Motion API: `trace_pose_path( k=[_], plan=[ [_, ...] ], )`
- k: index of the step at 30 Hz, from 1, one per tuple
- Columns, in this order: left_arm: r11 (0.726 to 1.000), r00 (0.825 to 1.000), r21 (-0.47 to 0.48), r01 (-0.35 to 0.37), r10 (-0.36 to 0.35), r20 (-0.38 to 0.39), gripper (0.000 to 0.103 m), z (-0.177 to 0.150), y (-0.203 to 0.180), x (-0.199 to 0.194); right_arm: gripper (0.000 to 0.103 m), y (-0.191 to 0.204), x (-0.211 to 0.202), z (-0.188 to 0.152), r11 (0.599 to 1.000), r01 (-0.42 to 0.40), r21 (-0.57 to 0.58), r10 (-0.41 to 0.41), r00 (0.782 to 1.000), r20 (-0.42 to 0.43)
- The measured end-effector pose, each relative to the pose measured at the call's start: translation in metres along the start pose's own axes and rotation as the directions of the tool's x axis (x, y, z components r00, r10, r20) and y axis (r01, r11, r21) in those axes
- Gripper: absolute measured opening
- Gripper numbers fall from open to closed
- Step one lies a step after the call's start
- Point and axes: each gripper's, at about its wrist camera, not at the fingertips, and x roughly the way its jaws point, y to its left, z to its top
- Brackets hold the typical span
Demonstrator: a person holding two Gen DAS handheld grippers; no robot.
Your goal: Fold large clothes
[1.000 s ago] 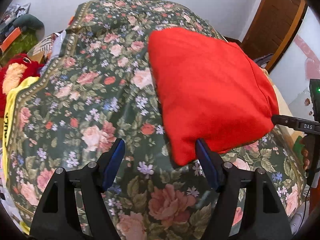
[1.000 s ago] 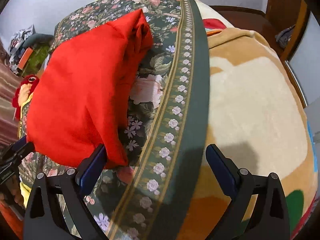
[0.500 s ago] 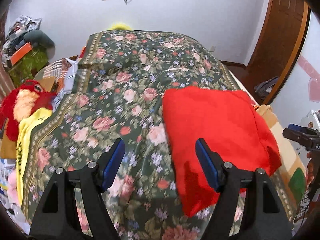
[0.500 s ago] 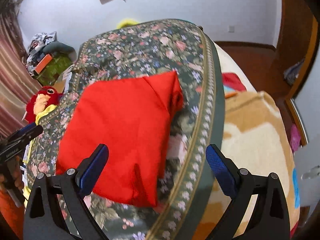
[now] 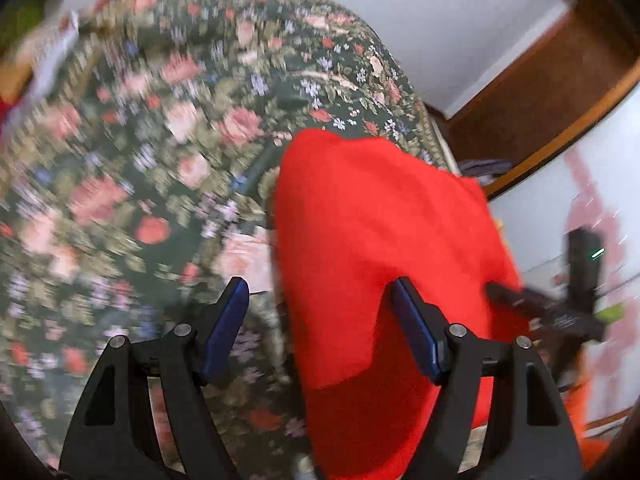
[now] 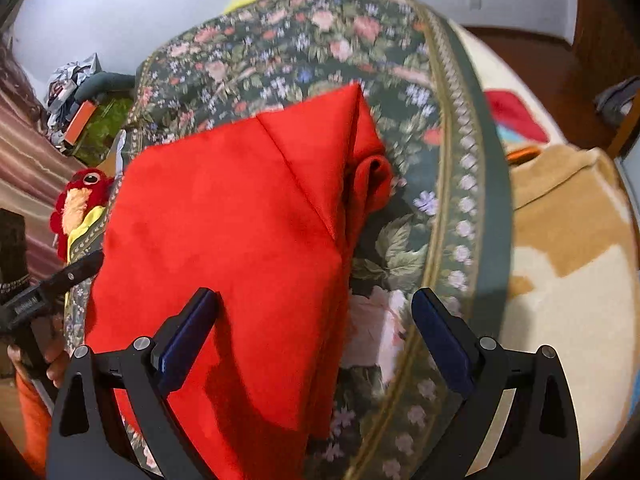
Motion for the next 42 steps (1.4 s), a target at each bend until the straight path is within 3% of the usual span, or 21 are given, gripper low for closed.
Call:
trace_pose_path(
  k=[7, 13, 16, 19, 21, 22, 24, 27, 33, 41, 42],
  plan=[
    [0.986, 0.984, -0.073, 0.151, -0.156, -0.082, 0.074, 0.011, 0.008, 0.032, 0.097, -0.006, 0.024, 0.012, 0.986, -0.159, 0.042, 0.162, 0.984, -0.08],
    [0.98, 0.978, -0.1, 0.171, -0.181, -0.1, 0.078, 0.016, 0.007, 0.046, 0.094, -0.004, 0.031, 0.015, 0.976, -0.214, 0.039, 0.216, 0.973, -0.085],
    [0.972, 0.97, -0.131, 0.197, -0.213, -0.118, 0.078, 0.017, 0.011, 0.053, 0.085, -0.004, 0.032, 0.015, 0.973, -0.227, 0.037, 0.229, 0.97, -0.085],
    [0.938, 0.943, -0.235, 0.256, -0.295, -0.152, 0.077, 0.015, 0.022, 0.064, 0.067, -0.004, 0.028, 0.016, 0.97, -0.236, 0.056, 0.24, 0.967, -0.079],
    [0.938, 0.945, -0.235, 0.256, -0.294, -0.146, 0.064, 0.014, 0.022, 0.061, 0.046, -0.002, 0.021, 0.017, 0.971, -0.234, 0.052, 0.237, 0.97, -0.062],
    [0.941, 0.947, -0.223, 0.254, -0.289, -0.142, 0.06, 0.014, 0.02, 0.058, 0.041, 0.0, 0.019, 0.019, 0.97, -0.236, 0.052, 0.239, 0.969, -0.057],
    [0.952, 0.954, -0.18, 0.248, -0.272, -0.127, 0.047, 0.014, 0.011, 0.047, 0.028, 0.005, 0.008, 0.019, 0.967, -0.25, 0.044, 0.252, 0.967, -0.042],
    [0.971, 0.968, -0.08, 0.224, -0.231, -0.095, 0.036, 0.011, -0.009, 0.019, 0.025, 0.024, -0.009, 0.019, 0.972, -0.235, -0.006, 0.235, 0.972, -0.017],
    [0.982, 0.982, 0.037, 0.185, -0.186, 0.035, 0.034, 0.016, -0.024, -0.044, 0.024, 0.07, -0.036, 0.023, 0.973, -0.204, -0.105, 0.211, 0.976, 0.057],
    [0.985, 0.965, 0.061, 0.164, -0.173, 0.195, 0.034, 0.041, -0.001, -0.126, 0.024, 0.144, -0.054, 0.05, 0.958, -0.205, -0.202, 0.236, 0.961, 0.142],
    [0.986, 0.962, 0.063, 0.156, -0.166, 0.216, 0.034, 0.047, 0.004, -0.134, 0.024, 0.15, -0.054, 0.053, 0.956, -0.222, -0.191, 0.26, 0.943, 0.206]
  ],
)
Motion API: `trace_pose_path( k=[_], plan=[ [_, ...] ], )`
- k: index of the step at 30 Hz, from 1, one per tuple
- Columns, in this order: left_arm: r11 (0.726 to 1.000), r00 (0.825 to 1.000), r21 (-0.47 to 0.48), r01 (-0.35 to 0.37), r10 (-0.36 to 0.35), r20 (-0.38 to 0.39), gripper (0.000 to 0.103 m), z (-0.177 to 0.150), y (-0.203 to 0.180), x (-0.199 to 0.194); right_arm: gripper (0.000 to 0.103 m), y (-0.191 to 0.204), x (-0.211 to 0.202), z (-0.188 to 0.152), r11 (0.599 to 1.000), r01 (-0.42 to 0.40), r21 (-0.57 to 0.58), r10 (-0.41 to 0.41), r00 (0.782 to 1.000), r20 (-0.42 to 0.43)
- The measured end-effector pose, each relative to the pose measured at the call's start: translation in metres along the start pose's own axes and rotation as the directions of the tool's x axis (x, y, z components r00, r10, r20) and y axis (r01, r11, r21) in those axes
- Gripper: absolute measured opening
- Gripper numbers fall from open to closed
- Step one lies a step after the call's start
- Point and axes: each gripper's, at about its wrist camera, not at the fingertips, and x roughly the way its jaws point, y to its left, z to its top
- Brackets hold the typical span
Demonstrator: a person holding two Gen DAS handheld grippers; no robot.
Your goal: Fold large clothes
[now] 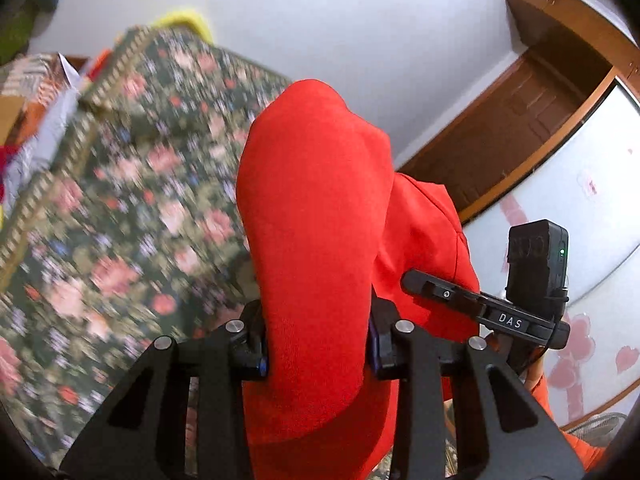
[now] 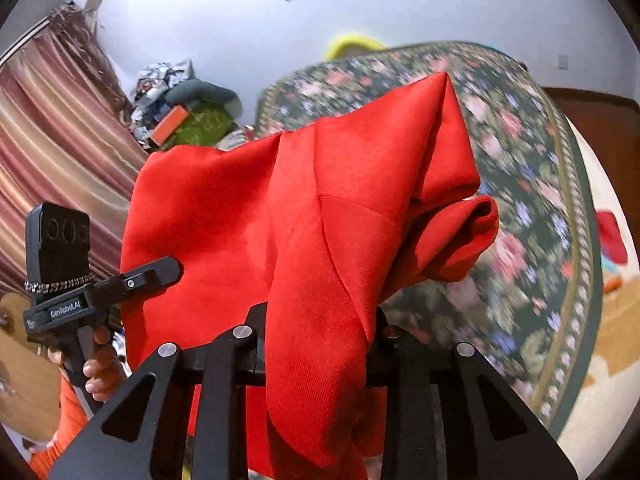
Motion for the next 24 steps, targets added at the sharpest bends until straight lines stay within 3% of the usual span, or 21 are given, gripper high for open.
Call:
trace_pose_path(
  k=[4, 10, 15, 19, 24],
  plan=[
    [1.0, 0.998, -0.008, -0.029, 0.029, 0.048, 0.034, 0.021, 0.018, -0.019, 0.024, 0.023, 0.022, 0.023, 0.999, -0.011, -0.03, 0.011, 1.0, 0.016],
    [0.995, 0.993, -0.051, -0.087, 0.09, 0.071, 0.034, 0.044, 0.074, -0.028, 0.024, 0.044, 0.075, 0.041, 0.999, -0.022, -0.047, 0.02, 0.999, -0.027],
    [0.983, 0.986, -0.095, -0.16, 0.164, 0.038, 0.034, 0.057, 0.131, -0.015, 0.024, 0.049, 0.14, 0.046, 0.999, -0.021, -0.026, 0.019, 0.996, -0.088],
    [0.962, 0.973, -0.147, -0.229, 0.23, -0.01, 0.034, 0.059, 0.18, 0.01, 0.024, 0.051, 0.2, 0.045, 0.999, 0.02, -0.045, -0.027, 0.988, -0.151],
    [0.917, 0.943, -0.223, -0.332, 0.317, -0.102, 0.037, 0.048, 0.242, 0.046, 0.025, 0.042, 0.258, 0.04, 0.996, 0.075, -0.051, -0.085, 0.97, -0.227]
  ],
)
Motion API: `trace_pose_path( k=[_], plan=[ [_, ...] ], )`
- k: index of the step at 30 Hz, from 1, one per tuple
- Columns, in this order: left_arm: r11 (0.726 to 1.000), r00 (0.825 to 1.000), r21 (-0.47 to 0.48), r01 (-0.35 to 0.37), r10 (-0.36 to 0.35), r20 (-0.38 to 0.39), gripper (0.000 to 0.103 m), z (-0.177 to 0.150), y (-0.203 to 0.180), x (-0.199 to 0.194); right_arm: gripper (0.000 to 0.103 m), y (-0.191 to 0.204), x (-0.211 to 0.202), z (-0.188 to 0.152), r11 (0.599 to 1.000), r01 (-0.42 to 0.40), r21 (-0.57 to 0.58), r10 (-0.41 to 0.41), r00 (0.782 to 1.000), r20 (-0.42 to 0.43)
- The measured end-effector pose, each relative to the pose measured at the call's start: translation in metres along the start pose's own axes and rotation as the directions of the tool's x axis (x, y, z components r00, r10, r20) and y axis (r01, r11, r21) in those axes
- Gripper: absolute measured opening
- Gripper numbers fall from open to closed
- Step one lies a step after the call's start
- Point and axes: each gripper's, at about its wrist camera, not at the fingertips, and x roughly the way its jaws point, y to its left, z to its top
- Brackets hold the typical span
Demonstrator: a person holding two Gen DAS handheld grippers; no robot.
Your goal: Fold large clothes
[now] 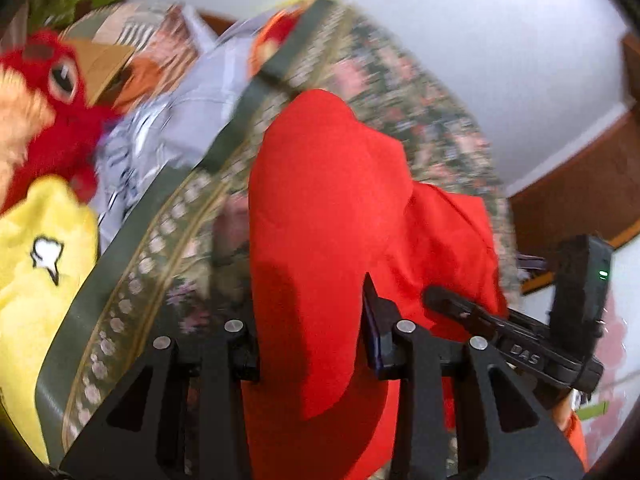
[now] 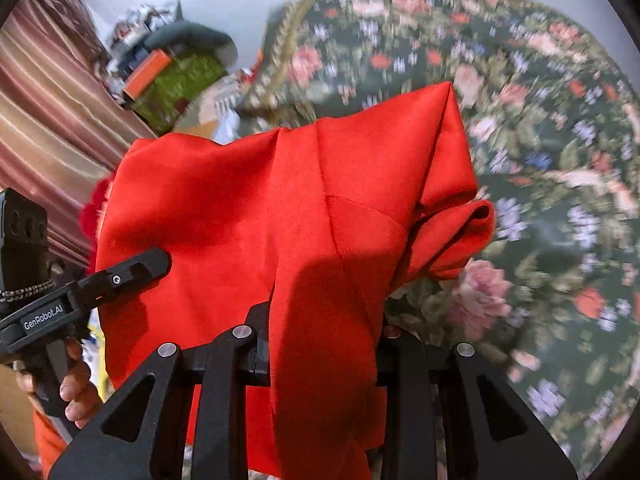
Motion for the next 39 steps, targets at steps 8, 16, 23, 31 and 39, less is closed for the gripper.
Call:
trace_pose_path(
  k=[8, 16, 23, 31, 39],
  plan=[
    [0.988, 0.989, -0.044, -0.149, 0.149, 0.005, 0.058, -0.02, 0.027, 0.007, 0.043, -0.005, -0.004, -0.024, 0.988, 0.114, -0.099, -0.114, 0.993, 0.006],
    [0.954, 0.962, 0.121, -0.273, 0.269, 0.05, 0.07, -0.066, 0.001, -0.034, 0.066, -0.003, -0.038, -0.065, 0.943, 0.244, -0.226, -0.253, 0.967, -0.014],
    [0.9, 0.928, 0.226, -0.371, 0.362, 0.084, 0.07, -0.117, -0.025, -0.066, 0.066, 0.008, -0.08, -0.091, 0.949, 0.241, -0.201, -0.244, 0.97, 0.008],
    [0.911, 0.911, 0.219, -0.35, 0.276, 0.307, 0.07, -0.14, -0.084, -0.179, 0.066, 0.053, -0.191, -0.106, 0.961, 0.199, -0.194, -0.154, 0.962, 0.225],
    [0.913, 0.795, 0.262, -0.313, 0.101, 0.598, 0.07, -0.195, -0.158, -0.316, 0.066, 0.107, -0.324, -0.146, 0.962, 0.141, -0.235, 0.002, 0.853, 0.522]
  ],
)
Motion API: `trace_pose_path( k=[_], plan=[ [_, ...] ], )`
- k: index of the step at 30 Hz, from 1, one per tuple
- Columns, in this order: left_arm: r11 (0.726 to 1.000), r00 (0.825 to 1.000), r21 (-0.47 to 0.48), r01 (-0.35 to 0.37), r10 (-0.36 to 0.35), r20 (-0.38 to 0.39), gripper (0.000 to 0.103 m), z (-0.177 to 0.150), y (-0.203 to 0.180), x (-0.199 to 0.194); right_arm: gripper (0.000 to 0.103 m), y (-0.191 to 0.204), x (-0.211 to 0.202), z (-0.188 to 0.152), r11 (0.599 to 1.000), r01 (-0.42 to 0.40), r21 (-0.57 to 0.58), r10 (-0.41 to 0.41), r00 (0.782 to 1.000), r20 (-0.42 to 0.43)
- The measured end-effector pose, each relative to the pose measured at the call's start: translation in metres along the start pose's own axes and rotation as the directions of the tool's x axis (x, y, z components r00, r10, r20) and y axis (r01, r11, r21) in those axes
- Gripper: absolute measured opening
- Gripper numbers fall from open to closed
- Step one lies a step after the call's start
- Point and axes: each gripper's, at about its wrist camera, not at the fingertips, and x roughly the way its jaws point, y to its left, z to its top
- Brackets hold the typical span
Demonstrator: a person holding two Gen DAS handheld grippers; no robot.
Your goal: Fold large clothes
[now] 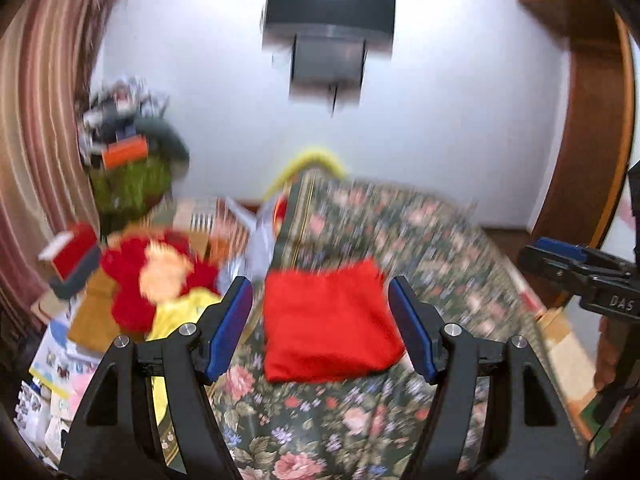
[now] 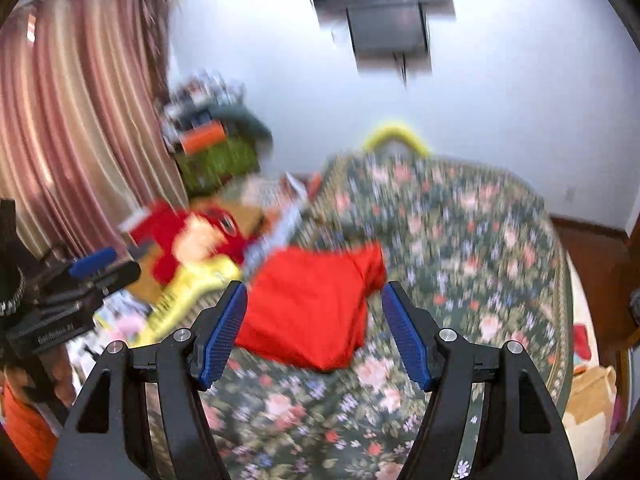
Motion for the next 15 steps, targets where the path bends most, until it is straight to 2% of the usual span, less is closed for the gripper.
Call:
trace_pose_path(
  k=[2, 6, 13, 14, 15],
  plan=[
    [1.0, 0.997, -0.008, 0.013, -0.012, 0.081, 0.069, 0.005, -0.007, -0.036, 0.066, 0.012, -0.028, 0.003, 1.0, -0.001, -0.024, 0.003, 0.997, 0.076],
    [0.999, 0.979, 0.002, 0.034, -0.034, 0.202, 0.069, 0.004, -0.022, -0.092, 0.066, 0.034, -0.08, -0.001, 0.998, 0.002, -0.055, 0.011, 0.974, 0.225],
    [1.0, 0.939, 0.012, 0.017, -0.02, 0.342, 0.07, -0.018, -0.04, -0.157, 0.066, 0.06, -0.123, -0.021, 0.998, 0.006, -0.067, 0.016, 0.945, 0.326],
    [1.0, 0.936, 0.009, 0.011, -0.013, 0.352, 0.07, -0.022, -0.042, -0.162, 0.067, 0.063, -0.126, -0.023, 0.998, 0.013, -0.066, 0.01, 0.944, 0.331],
    [1.0, 0.934, 0.007, 0.004, -0.006, 0.356, 0.07, -0.025, -0.043, -0.166, 0.073, 0.064, -0.127, -0.025, 0.998, 0.018, -0.064, 0.004, 0.943, 0.334]
  ],
)
